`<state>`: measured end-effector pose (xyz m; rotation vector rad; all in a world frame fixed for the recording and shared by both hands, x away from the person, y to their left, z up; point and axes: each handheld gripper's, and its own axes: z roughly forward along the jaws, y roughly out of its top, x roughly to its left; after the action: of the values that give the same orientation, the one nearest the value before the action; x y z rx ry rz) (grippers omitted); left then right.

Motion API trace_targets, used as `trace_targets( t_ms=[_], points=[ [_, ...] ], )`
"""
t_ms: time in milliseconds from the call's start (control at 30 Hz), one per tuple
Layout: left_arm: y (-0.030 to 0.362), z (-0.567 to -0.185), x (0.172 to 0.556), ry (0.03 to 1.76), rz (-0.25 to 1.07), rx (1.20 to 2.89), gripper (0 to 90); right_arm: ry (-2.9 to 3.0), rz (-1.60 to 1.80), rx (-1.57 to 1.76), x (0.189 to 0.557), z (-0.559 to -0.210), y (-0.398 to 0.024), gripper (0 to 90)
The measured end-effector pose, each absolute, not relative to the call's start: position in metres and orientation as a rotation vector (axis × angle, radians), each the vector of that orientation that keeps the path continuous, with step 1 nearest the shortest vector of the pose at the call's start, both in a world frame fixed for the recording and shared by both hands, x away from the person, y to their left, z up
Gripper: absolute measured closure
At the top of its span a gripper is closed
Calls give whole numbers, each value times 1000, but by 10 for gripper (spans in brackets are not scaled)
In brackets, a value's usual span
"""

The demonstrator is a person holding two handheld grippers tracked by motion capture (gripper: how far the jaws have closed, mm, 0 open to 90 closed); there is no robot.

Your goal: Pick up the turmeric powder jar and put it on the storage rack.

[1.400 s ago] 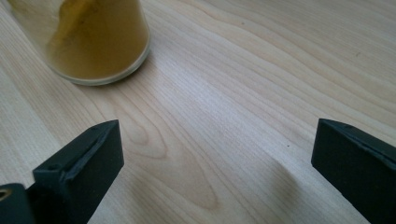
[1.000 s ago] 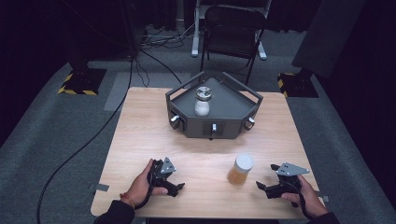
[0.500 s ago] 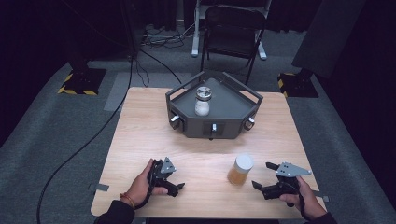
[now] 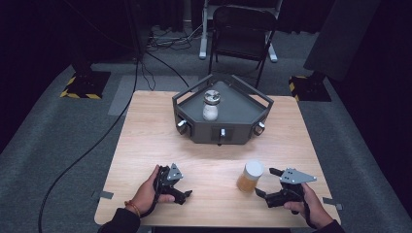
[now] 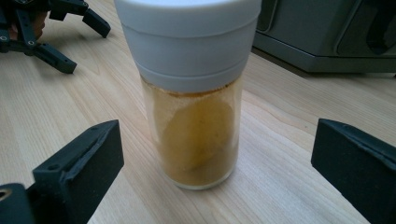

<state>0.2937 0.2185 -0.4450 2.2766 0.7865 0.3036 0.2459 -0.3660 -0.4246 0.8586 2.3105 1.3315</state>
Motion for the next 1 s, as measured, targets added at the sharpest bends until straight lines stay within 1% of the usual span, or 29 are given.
trace_targets(
  t_ms=[433, 1000],
  points=[
    [219, -445, 295, 782, 303, 2279, 0, 2317, 1348, 869, 255, -428, -352, 27],
    [221, -445, 295, 785, 303, 2278, 0, 2310, 1372, 884, 259, -431, -348, 28]
  ],
)
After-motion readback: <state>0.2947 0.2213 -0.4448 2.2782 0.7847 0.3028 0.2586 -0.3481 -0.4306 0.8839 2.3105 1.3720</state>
